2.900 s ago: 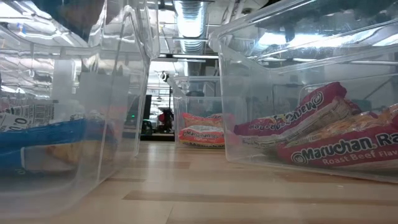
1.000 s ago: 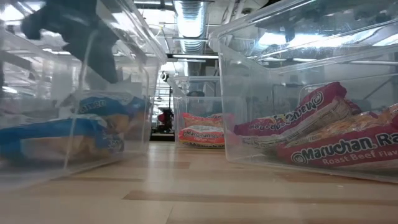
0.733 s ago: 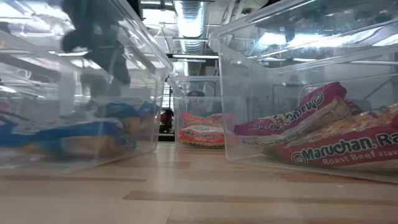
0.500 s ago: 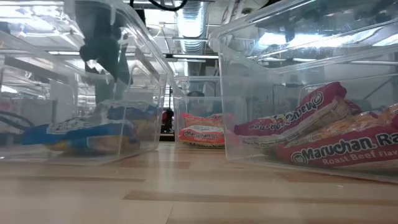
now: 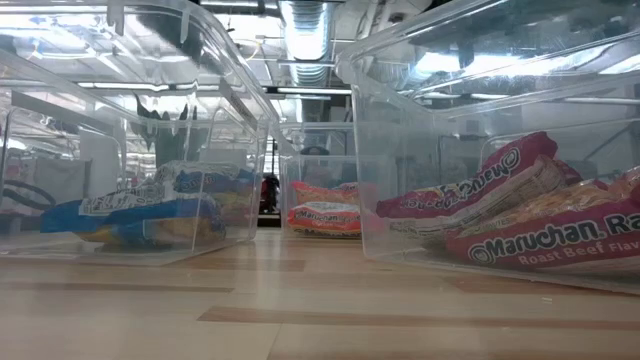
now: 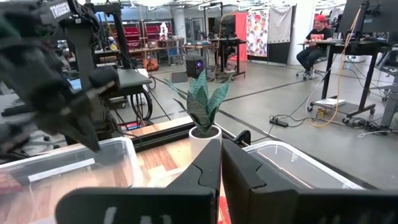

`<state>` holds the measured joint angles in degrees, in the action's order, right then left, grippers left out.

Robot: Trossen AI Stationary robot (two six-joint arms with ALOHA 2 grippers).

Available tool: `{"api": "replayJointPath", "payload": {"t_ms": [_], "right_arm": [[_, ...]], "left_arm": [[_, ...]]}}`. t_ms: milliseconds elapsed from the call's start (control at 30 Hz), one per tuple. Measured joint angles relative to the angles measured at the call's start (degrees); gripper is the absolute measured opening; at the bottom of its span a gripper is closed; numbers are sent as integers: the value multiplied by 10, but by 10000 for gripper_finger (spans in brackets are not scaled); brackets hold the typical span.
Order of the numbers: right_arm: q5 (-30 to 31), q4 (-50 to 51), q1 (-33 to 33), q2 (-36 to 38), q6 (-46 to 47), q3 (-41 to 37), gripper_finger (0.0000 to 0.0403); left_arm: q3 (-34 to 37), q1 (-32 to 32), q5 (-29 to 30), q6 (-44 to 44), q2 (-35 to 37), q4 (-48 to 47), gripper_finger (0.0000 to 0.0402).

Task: Sort Maruchan noodles
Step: Put the red noodle pack in the bottom right transparent bin

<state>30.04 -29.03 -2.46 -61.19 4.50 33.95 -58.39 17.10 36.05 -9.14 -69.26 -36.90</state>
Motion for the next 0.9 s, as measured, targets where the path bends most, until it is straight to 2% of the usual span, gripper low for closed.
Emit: {"api": "replayJointPath", "payload": {"t_ms": [100,233,400,500,733,900], "right_arm": [[0,0,-4,0,0,0,38],[0,3,-10,0,0,0,38],[0,3,-2,0,0,0,38],[0,3,8,0,0,0,38],[0,4,15,0,27,0,38],[0,10,14,0,29,0,38]], "left_arm": [[37,1,-52,52,58,82,0],[128,-1,-137,113,143,199,0],[259,-33,-178,147,252,349,0],[315,-71,-206,155,305,404,0],[389,-154,-317,149,365,492,0],[419,-177,-348,132,366,521,0]]}}
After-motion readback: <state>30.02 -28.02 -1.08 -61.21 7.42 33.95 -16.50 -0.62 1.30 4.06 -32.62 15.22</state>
